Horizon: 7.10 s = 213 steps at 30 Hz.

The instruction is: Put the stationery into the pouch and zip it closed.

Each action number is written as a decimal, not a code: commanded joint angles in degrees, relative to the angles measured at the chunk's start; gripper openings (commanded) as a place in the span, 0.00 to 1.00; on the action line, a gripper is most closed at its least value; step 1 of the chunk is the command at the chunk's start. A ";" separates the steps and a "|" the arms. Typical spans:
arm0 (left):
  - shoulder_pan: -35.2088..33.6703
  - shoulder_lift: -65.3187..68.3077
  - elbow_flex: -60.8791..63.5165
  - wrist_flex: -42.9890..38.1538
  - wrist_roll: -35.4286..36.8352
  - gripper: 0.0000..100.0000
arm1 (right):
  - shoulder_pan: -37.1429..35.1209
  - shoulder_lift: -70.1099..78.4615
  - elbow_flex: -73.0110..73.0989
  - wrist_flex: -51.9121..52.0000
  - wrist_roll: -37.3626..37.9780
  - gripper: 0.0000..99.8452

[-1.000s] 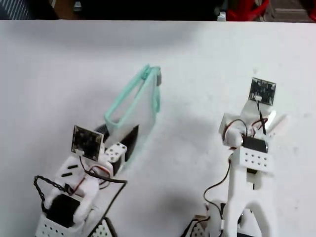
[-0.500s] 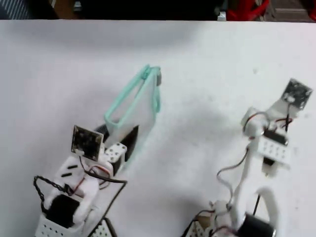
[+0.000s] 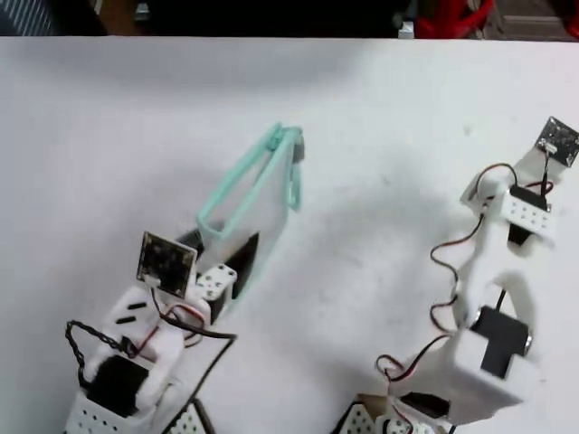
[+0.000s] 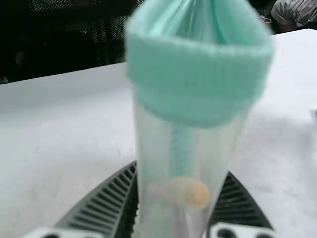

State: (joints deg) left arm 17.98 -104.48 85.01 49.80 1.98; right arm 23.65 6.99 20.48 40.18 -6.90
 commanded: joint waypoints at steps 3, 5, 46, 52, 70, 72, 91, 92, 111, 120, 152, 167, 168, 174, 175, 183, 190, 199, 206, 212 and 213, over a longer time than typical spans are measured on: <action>0.92 0.13 -0.09 -1.41 -0.53 0.19 | 0.13 9.10 -10.99 0.75 -0.62 0.20; 0.84 0.13 -0.09 -1.41 -0.53 0.19 | 0.31 13.05 -14.15 1.01 -0.62 0.20; 1.10 0.13 -0.18 -1.49 -0.79 0.19 | -6.02 5.23 -7.91 5.67 2.64 0.02; 1.01 0.13 -0.26 -1.49 -0.79 0.19 | -12.35 -17.19 17.58 -10.33 8.88 0.02; 1.01 0.13 -0.44 -1.49 -0.88 0.19 | -28.44 -62.20 47.30 -17.01 15.12 0.02; 1.01 0.13 -0.44 -1.49 -0.88 0.19 | -31.60 -67.74 45.01 -11.74 15.30 0.02; 1.10 0.13 -0.26 -1.58 -0.88 0.19 | -59.56 -87.96 20.31 -13.14 27.60 0.02; 1.10 0.13 -0.26 -1.58 -0.88 0.19 | -61.05 -85.76 18.46 -13.41 27.60 0.02; 0.66 0.13 -0.53 -1.58 -0.88 0.19 | -69.23 -58.33 12.31 -15.69 26.99 0.02; 0.66 0.13 -0.53 -1.58 -0.88 0.19 | -68.35 -58.42 18.90 -17.45 26.99 0.02; 0.57 0.13 -0.35 -1.58 -0.88 0.19 | -61.32 -67.91 20.40 -4.70 27.08 0.02; 0.57 0.13 -0.53 -1.58 -0.88 0.19 | -61.32 -67.56 20.31 -4.88 24.26 0.11; 0.57 0.13 -0.53 -1.58 -0.88 0.19 | -61.23 -67.56 20.22 -4.88 23.47 0.12; 0.57 0.13 -0.53 -1.58 -0.88 0.19 | -61.41 -68.09 20.22 -4.97 24.26 0.06; 0.57 0.13 -0.53 -1.58 -0.88 0.19 | -61.41 -68.09 20.22 -4.97 24.26 0.06; 0.57 0.13 -0.53 -1.58 -0.88 0.19 | -61.41 -67.65 20.48 -4.79 24.26 0.05; 0.57 0.13 -0.62 -1.32 -0.53 0.22 | -61.85 -67.47 22.33 -5.32 24.26 0.05; 1.10 0.13 -1.58 -0.44 -0.79 0.22 | -64.22 -67.47 23.03 -9.01 24.26 0.05; 1.36 0.13 -4.22 2.99 -3.60 0.22 | -63.96 -67.38 24.26 -11.47 24.35 0.05; 1.27 0.13 -4.22 2.99 -3.60 0.22 | -63.96 -67.74 28.13 -10.59 28.84 0.05; 1.27 0.13 -4.22 2.99 -3.52 0.22 | -63.96 -68.09 28.31 -9.19 29.01 0.05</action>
State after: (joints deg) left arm 18.51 -103.69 83.87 52.62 -1.19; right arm -40.26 -61.05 48.26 28.92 20.53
